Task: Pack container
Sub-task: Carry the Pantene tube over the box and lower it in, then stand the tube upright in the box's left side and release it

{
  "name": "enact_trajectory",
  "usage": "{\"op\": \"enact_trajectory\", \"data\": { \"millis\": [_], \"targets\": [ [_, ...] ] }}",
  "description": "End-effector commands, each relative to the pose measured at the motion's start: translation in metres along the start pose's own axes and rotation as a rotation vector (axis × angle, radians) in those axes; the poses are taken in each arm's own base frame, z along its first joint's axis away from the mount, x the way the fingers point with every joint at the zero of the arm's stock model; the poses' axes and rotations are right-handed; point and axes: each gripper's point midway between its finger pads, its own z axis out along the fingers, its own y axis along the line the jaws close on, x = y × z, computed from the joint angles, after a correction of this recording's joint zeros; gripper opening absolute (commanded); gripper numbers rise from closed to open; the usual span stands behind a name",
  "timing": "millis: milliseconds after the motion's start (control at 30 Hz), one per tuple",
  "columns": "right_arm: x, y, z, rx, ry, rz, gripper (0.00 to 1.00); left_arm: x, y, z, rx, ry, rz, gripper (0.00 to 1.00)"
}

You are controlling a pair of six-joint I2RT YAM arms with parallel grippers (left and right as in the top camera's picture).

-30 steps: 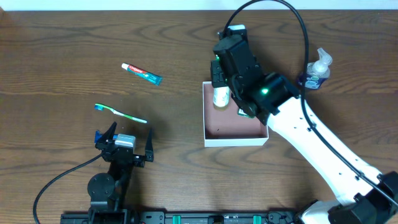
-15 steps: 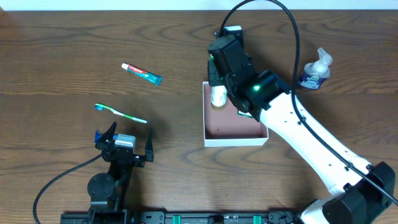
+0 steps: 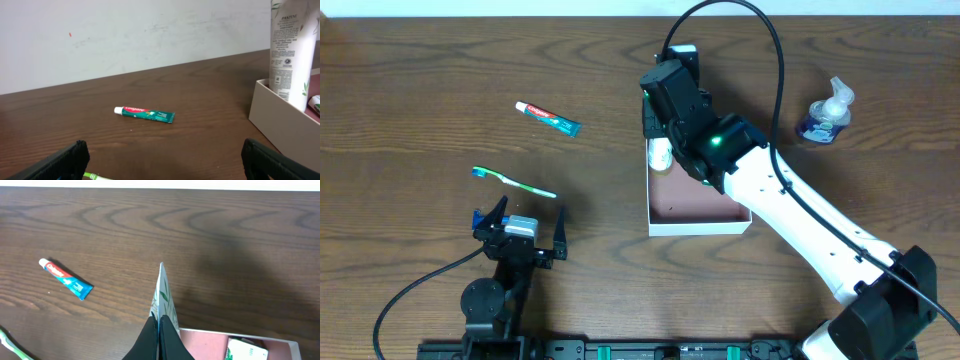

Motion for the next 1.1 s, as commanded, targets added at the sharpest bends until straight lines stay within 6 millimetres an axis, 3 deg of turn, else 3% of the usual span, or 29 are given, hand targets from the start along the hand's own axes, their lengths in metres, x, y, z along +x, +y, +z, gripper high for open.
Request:
{"op": "enact_trajectory", "data": {
  "millis": [0,267,1067],
  "targets": [
    [-0.012,0.005,-0.001,0.007,-0.044,0.034,0.01,0.015,-0.002,0.001,0.011,0.044,-0.016,0.98],
    [-0.005,0.011,0.012,0.006,-0.033,0.036,0.01,0.015,-0.002,0.001,0.011,0.044,-0.016,0.98],
    [-0.007,0.016,0.02,0.009,-0.061,0.044,0.04,0.015,-0.002,0.001,0.011,0.044,-0.016,0.98]
  ]
}}
